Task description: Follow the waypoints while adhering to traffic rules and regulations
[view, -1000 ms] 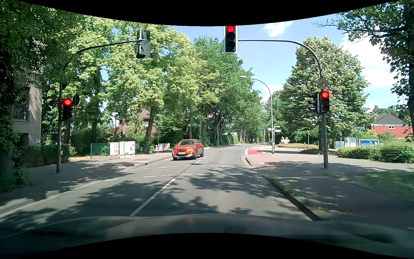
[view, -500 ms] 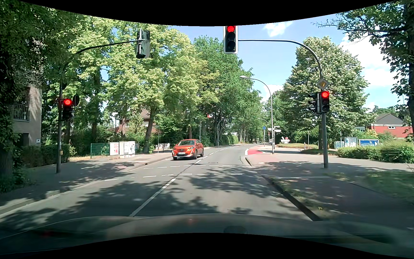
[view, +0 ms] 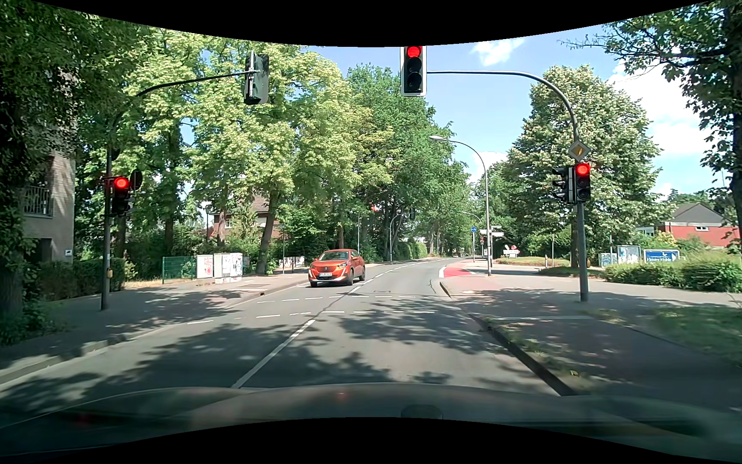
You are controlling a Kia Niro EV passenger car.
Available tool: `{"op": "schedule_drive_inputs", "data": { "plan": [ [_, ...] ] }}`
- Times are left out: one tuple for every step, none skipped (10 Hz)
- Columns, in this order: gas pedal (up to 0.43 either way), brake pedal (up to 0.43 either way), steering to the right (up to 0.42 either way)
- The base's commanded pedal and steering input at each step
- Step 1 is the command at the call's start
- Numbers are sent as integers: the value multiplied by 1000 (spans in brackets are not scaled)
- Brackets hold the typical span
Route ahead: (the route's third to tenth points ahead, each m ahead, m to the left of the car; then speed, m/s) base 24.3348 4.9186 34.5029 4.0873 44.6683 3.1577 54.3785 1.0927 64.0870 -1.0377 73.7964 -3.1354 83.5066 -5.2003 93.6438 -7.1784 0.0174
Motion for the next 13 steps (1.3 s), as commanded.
{"op": "schedule_drive_inputs", "data": {
  "plan": [
    [0,274,6],
    [0,274,6],
    [0,274,6],
    [0,274,6],
    [0,274,6],
    [0,274,6],
    [0,274,6],
    [0,274,6],
    [0,274,6],
    [0,274,6],
    [0,274,6],
    [0,274,6],
    [0,274,6]
  ]
}}
